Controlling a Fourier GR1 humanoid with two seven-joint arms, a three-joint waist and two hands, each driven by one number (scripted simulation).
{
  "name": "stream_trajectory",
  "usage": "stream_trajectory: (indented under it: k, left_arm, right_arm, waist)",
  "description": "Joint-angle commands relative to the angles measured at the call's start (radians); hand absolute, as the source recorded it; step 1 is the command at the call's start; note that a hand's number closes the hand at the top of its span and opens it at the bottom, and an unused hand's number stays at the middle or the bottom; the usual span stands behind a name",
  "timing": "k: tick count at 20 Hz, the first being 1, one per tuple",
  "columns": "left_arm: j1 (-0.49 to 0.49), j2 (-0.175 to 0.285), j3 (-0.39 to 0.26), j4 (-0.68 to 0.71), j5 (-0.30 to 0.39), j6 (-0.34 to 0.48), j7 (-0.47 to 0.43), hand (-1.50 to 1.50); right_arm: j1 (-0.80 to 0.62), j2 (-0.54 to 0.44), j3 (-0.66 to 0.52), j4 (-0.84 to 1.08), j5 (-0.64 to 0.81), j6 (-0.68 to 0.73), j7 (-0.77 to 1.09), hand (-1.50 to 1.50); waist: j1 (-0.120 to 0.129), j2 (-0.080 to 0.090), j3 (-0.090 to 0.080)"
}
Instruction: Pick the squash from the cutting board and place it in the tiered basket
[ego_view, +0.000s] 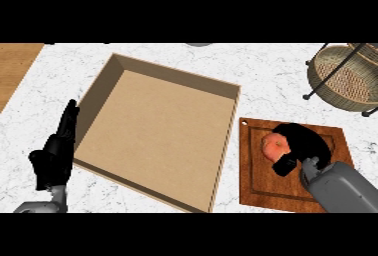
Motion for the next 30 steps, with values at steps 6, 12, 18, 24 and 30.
stream_trajectory:
  k: [6, 12, 18, 24, 30]
  left_arm:
    - [0.097, -0.099, -0.074, 0.108, 0.011, -0.029, 0.028, 0.00]
    - [0.074, -0.076, -0.047, 0.113, 0.008, -0.050, 0.052, 0.00]
    - [0.137, -0.070, -0.005, 0.057, 0.015, -0.031, 0.049, 0.00]
    - [0.135, -0.071, 0.013, 0.022, 0.026, -0.040, 0.069, 0.00]
    - [0.171, -0.096, 0.004, 0.046, 0.009, -0.035, 0.048, 0.00]
  right_arm:
    - [-0.021, 0.012, 0.019, 0.049, 0.058, -0.002, -0.109, 1.50]
    - [-0.014, -0.062, 0.041, 0.101, 0.163, -0.052, -0.256, 1.50]
    - [0.118, -0.400, -0.132, 0.187, 0.064, -0.069, -0.670, 1.50]
    - [0.141, -0.472, -0.393, 0.307, -0.162, -0.113, -0.956, 1.50]
    - [0.113, -0.566, -0.637, 0.376, -0.400, 0.004, -1.059, 1.50]
  waist:
    - [0.004, 0.022, -0.028]
    - [-0.009, 0.023, -0.027]
    - [-0.063, 0.025, -0.020]
    - [-0.072, 0.014, -0.021]
    - [-0.083, 0.007, -0.028]
